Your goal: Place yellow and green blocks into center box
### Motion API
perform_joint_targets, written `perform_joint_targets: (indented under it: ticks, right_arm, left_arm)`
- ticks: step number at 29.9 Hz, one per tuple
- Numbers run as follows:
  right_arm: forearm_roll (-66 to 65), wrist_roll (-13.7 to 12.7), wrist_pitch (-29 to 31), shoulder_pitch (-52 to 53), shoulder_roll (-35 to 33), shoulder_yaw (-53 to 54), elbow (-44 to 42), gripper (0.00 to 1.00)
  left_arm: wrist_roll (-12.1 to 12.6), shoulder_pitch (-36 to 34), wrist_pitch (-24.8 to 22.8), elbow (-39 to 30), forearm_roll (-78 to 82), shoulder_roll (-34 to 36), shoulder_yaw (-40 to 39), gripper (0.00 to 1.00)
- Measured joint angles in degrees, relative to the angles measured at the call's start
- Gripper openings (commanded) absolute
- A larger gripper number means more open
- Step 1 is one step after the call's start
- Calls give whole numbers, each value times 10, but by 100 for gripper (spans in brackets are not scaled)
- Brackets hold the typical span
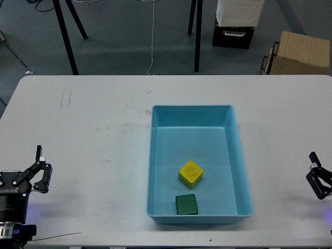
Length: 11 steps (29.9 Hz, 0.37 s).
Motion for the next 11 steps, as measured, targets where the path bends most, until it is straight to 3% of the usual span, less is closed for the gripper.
perform_joint_targets:
  ticks: [11]
  right_arm:
    - [0,0,0,0,-1,1,5,100]
  left_arm:
    - [-2,1,0,0,2,-5,2,100]
